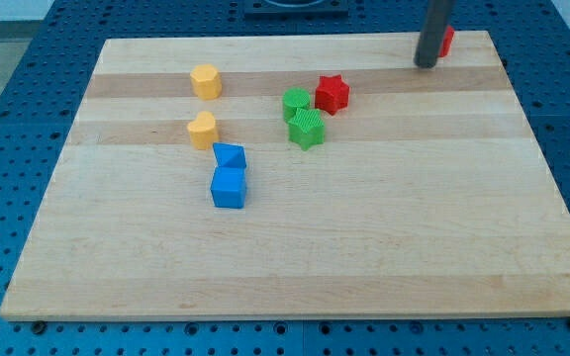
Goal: Move the red star slightly to the right
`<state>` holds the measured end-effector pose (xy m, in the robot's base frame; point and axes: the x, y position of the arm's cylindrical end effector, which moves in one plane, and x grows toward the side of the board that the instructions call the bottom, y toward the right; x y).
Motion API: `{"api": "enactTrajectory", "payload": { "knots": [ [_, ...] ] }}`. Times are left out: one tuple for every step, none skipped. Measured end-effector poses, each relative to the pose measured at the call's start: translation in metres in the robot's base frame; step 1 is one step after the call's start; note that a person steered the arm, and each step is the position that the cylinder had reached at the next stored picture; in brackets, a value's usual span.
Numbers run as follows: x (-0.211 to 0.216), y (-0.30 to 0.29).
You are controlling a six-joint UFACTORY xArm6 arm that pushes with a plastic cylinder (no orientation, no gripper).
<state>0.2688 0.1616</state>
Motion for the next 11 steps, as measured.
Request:
{"api": "enactTrajectory", "payload": {
  "knots": [
    [0.006, -0.068],
    [0.006, -0.135],
    [0.025, -0.189],
    [0.064, -0.203],
    [0.067, -0.193],
    [0.064, -0.162],
    [0.061, -0.135],
    [0.050, -0.105],
    [0.032, -0.076],
    [0.036, -0.050],
    [0.059, -0.042]
  ]
}}
